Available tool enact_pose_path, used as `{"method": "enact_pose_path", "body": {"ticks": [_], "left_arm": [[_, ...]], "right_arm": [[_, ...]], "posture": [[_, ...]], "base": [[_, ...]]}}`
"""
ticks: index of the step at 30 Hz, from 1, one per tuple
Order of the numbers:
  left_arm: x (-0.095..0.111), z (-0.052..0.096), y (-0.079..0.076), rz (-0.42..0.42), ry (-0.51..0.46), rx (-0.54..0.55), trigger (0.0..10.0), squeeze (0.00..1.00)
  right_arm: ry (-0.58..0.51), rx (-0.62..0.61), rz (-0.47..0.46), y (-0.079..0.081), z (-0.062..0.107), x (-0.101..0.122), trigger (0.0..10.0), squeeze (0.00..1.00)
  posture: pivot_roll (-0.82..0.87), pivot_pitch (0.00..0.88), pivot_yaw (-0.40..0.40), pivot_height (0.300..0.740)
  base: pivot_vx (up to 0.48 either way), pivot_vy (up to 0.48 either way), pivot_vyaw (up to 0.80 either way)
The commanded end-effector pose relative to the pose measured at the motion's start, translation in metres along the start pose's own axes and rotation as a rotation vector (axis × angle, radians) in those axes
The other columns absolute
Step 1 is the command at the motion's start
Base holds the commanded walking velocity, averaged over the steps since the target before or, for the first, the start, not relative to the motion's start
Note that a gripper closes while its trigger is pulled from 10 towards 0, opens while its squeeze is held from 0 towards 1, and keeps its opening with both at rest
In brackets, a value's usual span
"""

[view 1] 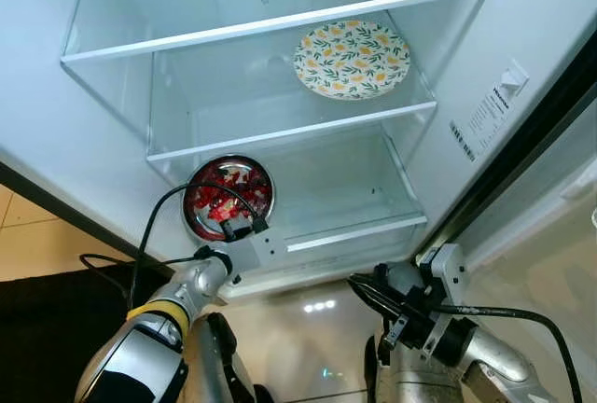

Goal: Restocking fridge

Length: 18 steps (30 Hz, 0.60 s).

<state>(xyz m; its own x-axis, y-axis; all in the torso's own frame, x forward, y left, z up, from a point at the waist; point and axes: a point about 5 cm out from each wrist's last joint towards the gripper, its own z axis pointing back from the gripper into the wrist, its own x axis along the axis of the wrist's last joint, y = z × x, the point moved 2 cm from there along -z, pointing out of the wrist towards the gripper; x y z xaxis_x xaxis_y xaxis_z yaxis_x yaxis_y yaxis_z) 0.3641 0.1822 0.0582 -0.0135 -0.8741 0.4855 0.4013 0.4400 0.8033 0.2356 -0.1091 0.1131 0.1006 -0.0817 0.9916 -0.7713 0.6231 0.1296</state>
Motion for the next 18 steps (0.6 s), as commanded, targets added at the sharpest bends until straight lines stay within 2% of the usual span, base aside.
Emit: {"method": "enact_pose_path", "body": {"ticks": [1,7,10,12,13,15,18], "left_arm": [[-0.048,0.017,0.016,0.058,0.186,0.075,10.0,1.00],[-0.052,0.019,0.031,0.053,0.208,0.151,10.0,1.00],[-0.052,0.019,0.033,0.051,0.210,0.162,10.0,1.00],[-0.051,0.019,0.041,0.065,0.208,0.210,10.0,1.00],[-0.048,0.018,0.046,0.073,0.195,0.238,10.0,0.00],[-0.041,0.016,0.051,0.093,0.164,0.266,10.0,0.00],[-0.031,0.013,0.048,0.100,0.110,0.263,10.0,0.00]], "right_arm": [[0.008,0.009,-0.012,0.005,0.001,-0.002,10.0,0.00],[0.005,0.011,-0.009,0.005,0.001,0.000,10.0,0.00],[0.006,0.011,-0.009,0.005,0.000,0.000,10.0,0.00],[0.005,0.012,-0.009,0.005,0.000,0.000,10.0,0.00],[0.004,0.014,-0.009,0.005,-0.001,0.000,10.0,0.00],[0.002,0.016,-0.008,0.004,-0.002,0.001,10.0,0.00],[0.000,0.017,-0.006,0.004,-0.003,0.001,10.0,0.00]], "posture": [[-0.23,0.405,0.084,0.445],[-0.23,0.400,0.085,0.445],[-0.23,0.399,0.085,0.445],[-0.22,0.394,0.088,0.445],[-0.22,0.391,0.089,0.445],[-0.22,0.389,0.090,0.445],[-0.22,0.383,0.091,0.445]], "base": [[0.000,0.000,0.00],[0.000,0.000,0.00],[0.000,0.000,0.00],[0.000,0.000,0.00],[0.000,0.000,0.00],[0.000,0.000,0.00],[0.000,0.000,0.00]]}}
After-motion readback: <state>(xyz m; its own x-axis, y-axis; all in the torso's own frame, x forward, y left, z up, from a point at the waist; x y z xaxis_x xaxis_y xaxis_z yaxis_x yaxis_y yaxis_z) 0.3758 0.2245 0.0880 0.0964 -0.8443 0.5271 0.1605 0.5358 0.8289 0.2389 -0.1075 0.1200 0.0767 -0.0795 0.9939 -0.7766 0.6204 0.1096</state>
